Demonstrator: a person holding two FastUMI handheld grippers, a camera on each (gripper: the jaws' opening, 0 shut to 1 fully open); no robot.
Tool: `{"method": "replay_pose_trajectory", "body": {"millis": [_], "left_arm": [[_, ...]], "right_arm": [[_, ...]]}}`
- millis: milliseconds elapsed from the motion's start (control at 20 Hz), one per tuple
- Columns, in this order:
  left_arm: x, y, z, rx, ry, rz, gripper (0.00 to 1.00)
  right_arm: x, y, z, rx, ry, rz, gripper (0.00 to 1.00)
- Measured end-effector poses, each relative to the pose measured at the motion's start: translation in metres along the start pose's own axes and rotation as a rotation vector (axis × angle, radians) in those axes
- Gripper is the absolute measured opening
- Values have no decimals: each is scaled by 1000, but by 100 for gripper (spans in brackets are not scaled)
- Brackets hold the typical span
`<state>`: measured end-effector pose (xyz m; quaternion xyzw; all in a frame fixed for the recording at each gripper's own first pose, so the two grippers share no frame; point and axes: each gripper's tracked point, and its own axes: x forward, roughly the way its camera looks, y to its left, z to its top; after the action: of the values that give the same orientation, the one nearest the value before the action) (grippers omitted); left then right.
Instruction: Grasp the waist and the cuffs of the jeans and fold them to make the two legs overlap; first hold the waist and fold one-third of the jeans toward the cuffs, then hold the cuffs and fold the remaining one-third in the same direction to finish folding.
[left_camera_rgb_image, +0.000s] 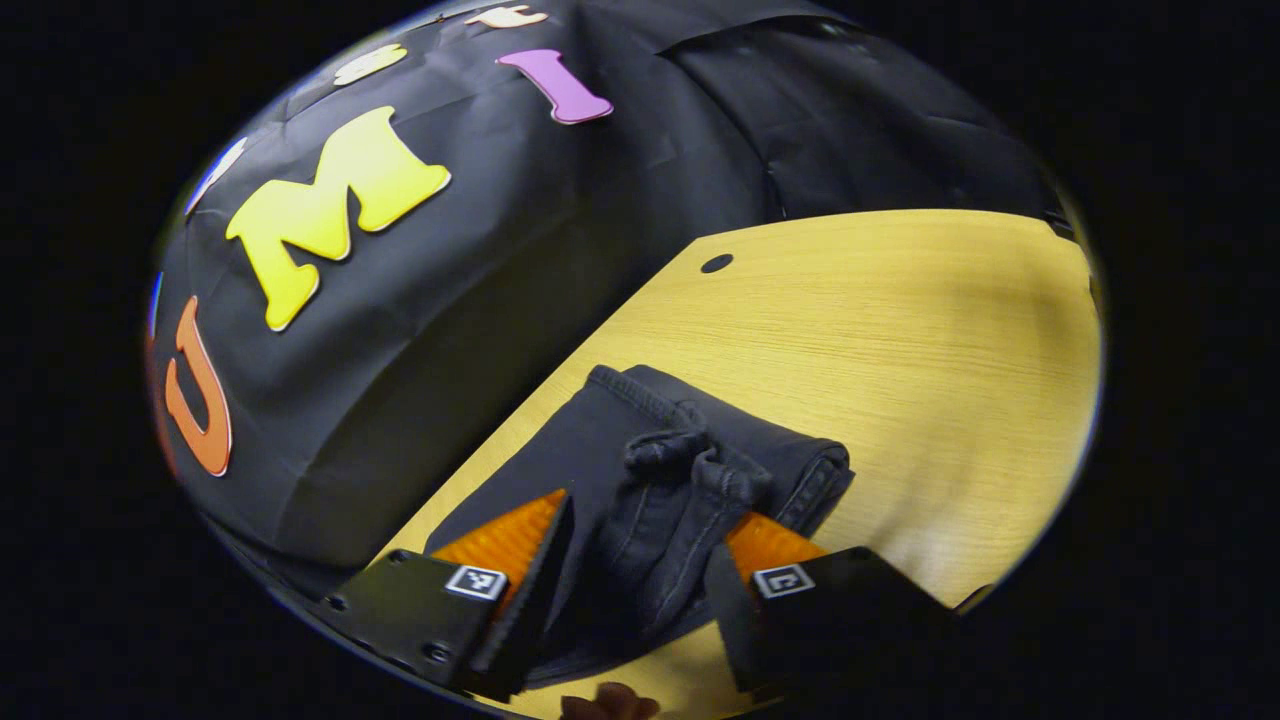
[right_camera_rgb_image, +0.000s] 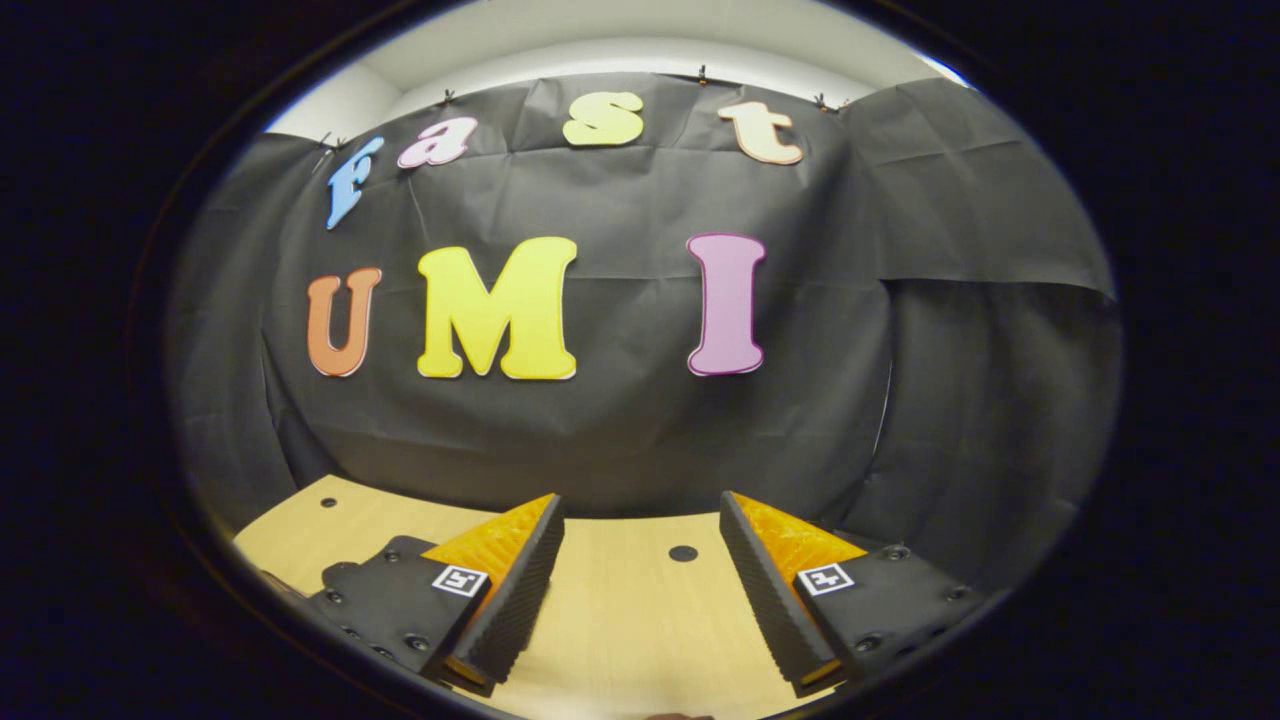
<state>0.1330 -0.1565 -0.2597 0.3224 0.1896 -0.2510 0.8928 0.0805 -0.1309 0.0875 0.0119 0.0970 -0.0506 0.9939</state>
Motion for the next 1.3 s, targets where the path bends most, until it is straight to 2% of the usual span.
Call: {"method": "replay_pose_trajectory", "body": {"millis": [50, 200, 450, 700, 800, 1100, 1300], "left_arm": [[-6, -2, 4, -36, -9, -11, 82], [-28, 2, 21, -136, -57, -16, 98], [-86, 21, 47, -302, -133, 25, 99], [-159, 81, 63, -492, -214, 133, 98], [-187, 114, 72, -545, -262, 208, 99], [-255, 188, 97, -646, -378, 363, 100], [-284, 221, 86, -693, -407, 440, 99]], "right_arm": [[0, 3, 0, 5, -3, 6, 96], [2, 5, 1, 1, -13, 18, 96], [4, 18, 4, 16, -34, 67, 96], [7, 35, 7, 22, -73, 142, 95], [6, 42, 7, 32, -74, 167, 95], [-1, 61, 1, 27, -57, 227, 96], [2, 63, 3, 18, -72, 223, 94]]}}
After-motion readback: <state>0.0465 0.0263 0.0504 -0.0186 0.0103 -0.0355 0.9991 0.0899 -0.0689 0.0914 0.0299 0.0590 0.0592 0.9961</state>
